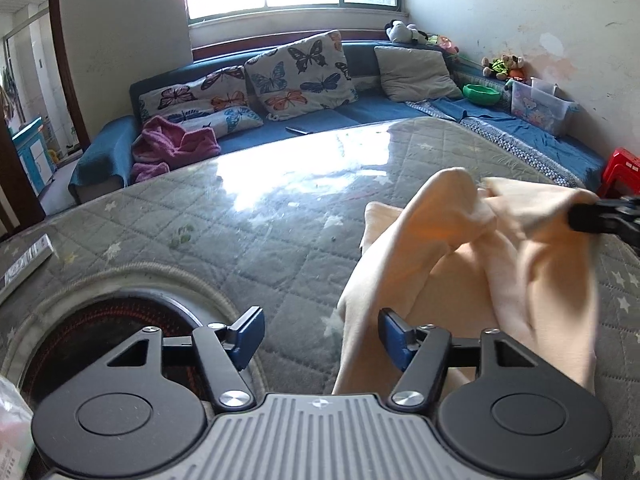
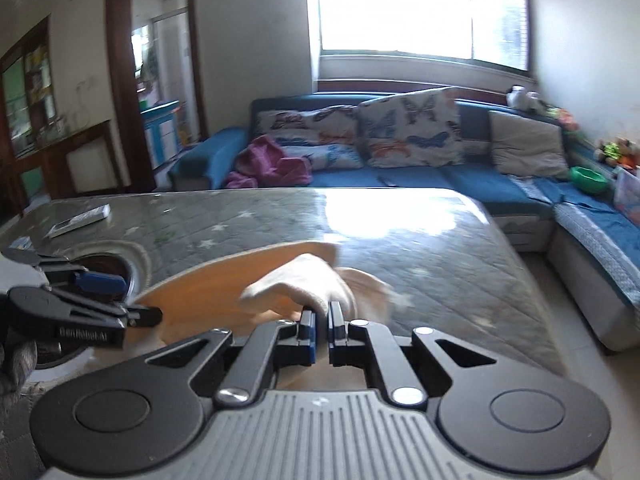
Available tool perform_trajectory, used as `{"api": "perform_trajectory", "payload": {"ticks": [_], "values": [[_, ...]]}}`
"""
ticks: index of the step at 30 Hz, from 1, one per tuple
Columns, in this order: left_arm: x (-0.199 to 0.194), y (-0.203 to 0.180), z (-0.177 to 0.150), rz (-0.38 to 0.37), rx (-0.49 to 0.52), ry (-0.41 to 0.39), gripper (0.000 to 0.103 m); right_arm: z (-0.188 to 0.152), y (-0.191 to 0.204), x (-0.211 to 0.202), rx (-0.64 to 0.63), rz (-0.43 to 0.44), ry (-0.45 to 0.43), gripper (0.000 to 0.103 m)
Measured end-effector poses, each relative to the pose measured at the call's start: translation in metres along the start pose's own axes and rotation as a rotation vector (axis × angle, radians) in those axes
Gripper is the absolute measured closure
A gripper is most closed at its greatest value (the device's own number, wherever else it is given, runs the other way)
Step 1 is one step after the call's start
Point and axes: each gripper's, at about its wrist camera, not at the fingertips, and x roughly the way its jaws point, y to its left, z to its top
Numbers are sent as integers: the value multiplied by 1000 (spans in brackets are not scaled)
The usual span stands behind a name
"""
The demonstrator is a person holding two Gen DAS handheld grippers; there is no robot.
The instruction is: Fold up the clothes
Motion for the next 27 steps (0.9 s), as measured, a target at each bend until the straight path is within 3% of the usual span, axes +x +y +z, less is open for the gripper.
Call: {"api": "perform_trajectory", "payload": {"ticks": [8,11,13,16,27], "values": [[22,-19,18,-21,57,-5,39,-24,-31,-15,83,-44,31,98],[27,-22,19,-28,74,-12,61,-31,-39,-14,112,-44,47,98],[29,-23,18,-31,81,-14,85,-36,-42,-12,128,-46,53,98],[25,-23,13,-21,76,-27,97,-42,-46,-13,152,-50,50,98],[-36,19,-19,84,-64,-113,100,-52,-60,-43,228,-95,-7,98]]}}
